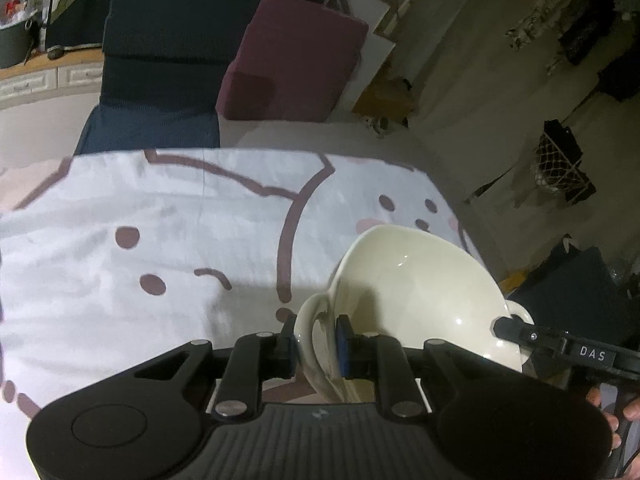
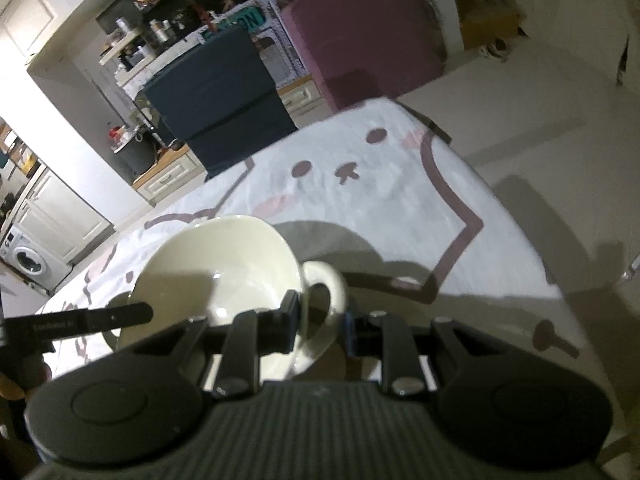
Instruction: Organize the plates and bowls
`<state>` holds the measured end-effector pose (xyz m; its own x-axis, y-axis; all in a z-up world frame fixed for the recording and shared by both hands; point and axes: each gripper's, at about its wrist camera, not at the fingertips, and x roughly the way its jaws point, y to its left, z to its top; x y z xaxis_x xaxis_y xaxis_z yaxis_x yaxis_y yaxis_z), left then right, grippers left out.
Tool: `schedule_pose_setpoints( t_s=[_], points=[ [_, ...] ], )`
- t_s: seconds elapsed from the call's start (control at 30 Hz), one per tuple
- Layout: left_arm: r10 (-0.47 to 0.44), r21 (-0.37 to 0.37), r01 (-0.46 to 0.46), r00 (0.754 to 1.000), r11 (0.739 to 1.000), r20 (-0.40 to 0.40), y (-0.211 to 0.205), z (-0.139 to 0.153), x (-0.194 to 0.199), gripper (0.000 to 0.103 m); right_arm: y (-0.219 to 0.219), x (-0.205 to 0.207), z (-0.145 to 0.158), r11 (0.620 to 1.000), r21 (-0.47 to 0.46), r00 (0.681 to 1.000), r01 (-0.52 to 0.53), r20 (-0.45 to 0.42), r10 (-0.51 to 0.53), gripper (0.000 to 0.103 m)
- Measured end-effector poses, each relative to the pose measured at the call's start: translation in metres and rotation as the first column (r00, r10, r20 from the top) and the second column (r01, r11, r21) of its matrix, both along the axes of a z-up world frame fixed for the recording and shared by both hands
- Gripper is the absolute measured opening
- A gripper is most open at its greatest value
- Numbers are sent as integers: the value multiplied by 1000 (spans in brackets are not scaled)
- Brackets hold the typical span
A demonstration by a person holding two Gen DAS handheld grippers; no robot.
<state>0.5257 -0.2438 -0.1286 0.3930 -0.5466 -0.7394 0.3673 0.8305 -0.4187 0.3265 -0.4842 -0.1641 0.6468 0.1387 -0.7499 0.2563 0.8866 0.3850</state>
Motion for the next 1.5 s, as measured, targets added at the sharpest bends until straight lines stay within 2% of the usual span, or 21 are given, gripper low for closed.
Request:
schedule_pose_setpoints(
  t_s=[0.2, 0.5, 0.87, 1.2, 1.5],
  points=[
    [15, -8, -14, 999, 1000, 49, 13, 39, -21, 20, 9, -15, 30, 1000, -21, 998, -18, 60, 19, 27],
    [55, 2, -56, 992, 998, 115, 56, 101, -81, 20, 30, -61, 77, 999, -3, 988, -48, 149, 48, 26],
    [118, -10, -118, 981, 993, 154, 122, 137, -163, 20, 88, -113, 110, 992, -24, 973, -120, 196, 122, 27],
    [182, -24, -181, 967, 983, 180, 183, 144, -238, 20, 130, -148, 118, 974, -46, 948, -220, 223, 225, 27],
    [224, -50, -219, 967, 974, 124, 225, 106, -290, 22, 167, -174, 113, 947, -86, 927, -311, 193, 322, 27]
  ],
)
